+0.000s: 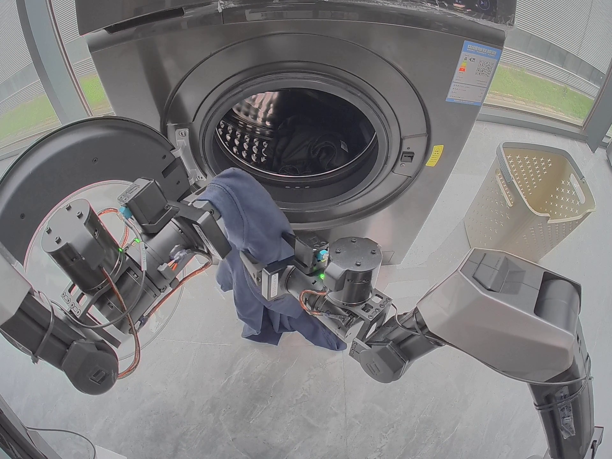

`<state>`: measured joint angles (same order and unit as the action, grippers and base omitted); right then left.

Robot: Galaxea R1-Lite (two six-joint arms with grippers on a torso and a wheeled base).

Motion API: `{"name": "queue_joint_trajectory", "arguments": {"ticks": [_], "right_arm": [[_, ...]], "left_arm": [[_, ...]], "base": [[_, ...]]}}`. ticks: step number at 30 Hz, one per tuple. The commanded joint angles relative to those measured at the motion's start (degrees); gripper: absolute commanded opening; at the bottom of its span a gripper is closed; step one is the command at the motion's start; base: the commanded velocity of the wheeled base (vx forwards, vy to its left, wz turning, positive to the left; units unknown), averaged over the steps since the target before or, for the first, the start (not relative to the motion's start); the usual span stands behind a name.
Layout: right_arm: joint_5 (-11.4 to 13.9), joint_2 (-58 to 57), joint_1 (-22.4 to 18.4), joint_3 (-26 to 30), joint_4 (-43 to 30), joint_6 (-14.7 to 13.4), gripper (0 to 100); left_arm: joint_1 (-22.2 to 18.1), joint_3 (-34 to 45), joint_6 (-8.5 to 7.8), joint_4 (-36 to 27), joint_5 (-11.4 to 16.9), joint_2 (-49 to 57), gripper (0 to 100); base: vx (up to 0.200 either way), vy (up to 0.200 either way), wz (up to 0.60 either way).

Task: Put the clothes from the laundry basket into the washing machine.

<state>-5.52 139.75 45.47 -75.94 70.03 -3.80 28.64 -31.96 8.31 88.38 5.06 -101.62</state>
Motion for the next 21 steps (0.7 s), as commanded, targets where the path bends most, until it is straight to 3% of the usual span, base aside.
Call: {"name": "queue_joint_trajectory", "arguments": {"ticks": [1, 5, 13, 20, 21], "right_arm": [[-0.2, 0.0, 0.1, 0.2, 0.0, 0.0, 0], [-0.3, -1.8, 0.4, 2.7, 0.5, 0.0, 0], [-0.3, -11.5, 0.1, 14.4, 1.0, 0.4, 0], [-0.4, -13.2, -1.4, 17.7, 0.9, 0.6, 0], [-0.4, -13.1, -1.8, 17.4, 1.0, 0.6, 100]], "left_arm": [[-0.1, 0.0, 0.04, 0.0, 0.0, 0.1, 0], [-0.4, -0.1, 0.04, 0.0, 0.0, 0.0, 0], [-0.6, -0.1, 0.04, 0.0, 0.0, -0.4, 0], [-0.5, 0.0, 0.04, 0.0, 0.0, 0.0, 0], [-0.2, 0.0, 0.04, 0.0, 0.0, 0.0, 0]], "base": [[0.000, 0.000, 0.00], [0.000, 0.000, 0.00], [0.000, 0.000, 0.00], [0.000, 0.000, 0.00], [0.000, 0.000, 0.00]]}}
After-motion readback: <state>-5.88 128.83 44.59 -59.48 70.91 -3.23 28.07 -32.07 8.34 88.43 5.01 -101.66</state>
